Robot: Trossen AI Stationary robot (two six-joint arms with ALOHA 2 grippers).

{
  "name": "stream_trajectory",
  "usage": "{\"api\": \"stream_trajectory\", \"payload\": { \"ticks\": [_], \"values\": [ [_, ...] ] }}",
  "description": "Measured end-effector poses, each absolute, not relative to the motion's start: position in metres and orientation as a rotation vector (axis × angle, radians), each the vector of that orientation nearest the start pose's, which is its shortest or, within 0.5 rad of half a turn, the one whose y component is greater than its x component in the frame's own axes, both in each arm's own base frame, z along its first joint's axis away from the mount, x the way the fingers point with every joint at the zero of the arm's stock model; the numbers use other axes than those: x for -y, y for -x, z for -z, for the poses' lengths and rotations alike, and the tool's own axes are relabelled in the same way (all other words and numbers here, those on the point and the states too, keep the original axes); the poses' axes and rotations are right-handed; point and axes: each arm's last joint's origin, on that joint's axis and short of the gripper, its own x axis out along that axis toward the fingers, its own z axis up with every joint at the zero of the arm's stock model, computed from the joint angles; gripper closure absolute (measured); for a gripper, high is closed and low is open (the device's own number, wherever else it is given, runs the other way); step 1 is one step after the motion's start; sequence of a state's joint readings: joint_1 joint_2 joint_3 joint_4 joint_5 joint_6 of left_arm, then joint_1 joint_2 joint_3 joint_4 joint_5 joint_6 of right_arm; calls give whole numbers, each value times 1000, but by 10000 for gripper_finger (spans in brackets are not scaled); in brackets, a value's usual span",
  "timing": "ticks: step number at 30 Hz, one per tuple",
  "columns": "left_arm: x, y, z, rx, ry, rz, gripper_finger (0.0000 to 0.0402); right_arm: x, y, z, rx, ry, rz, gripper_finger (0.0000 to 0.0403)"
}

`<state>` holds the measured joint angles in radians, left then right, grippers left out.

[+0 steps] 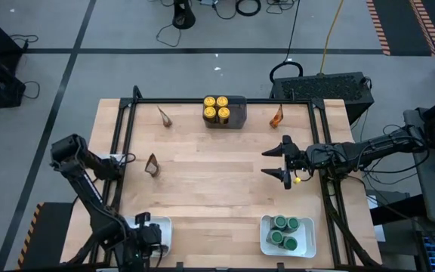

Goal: Sort spices by type
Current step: Put the bottom right orange seasoning pack into the left white bin, then put the bottom left orange seasoning pack into the left white bin

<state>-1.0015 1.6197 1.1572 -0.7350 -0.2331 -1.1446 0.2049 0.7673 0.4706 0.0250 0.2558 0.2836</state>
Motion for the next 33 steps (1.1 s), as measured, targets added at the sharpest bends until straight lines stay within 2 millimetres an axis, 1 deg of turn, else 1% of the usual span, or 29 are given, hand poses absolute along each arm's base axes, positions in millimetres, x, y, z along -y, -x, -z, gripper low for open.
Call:
{"api": "stream_trajectory", "payload": {
  "ticks": [4,11,17,21,25,29,31,33],
  "values": [
    [262,-180,-224,-1252,372,94,250,-28,-172,-247,-256,-205,86,111],
    [258,-187,-232,-1376,446,197,246,-28,-172,-247,-256,-186,83,111],
    [242,-194,-256,-1316,492,237,246,-28,-172,-247,-257,-179,83,111],
    [225,-191,-274,-1252,474,239,247,-28,-172,-246,-261,-178,83,111],
    [201,-181,-288,-1196,386,154,247,-28,-171,-245,-278,-173,85,111],
    [173,-173,-298,-1123,270,-27,247,-28,-171,-244,-283,-172,86,111],
    [158,-170,-302,-1097,281,-140,247,-28,-171,-244,-283,-169,85,111],
    [139,-167,-306,-1092,341,-286,247,-28,-171,-244,-284,-162,84,111]
  ]
}}
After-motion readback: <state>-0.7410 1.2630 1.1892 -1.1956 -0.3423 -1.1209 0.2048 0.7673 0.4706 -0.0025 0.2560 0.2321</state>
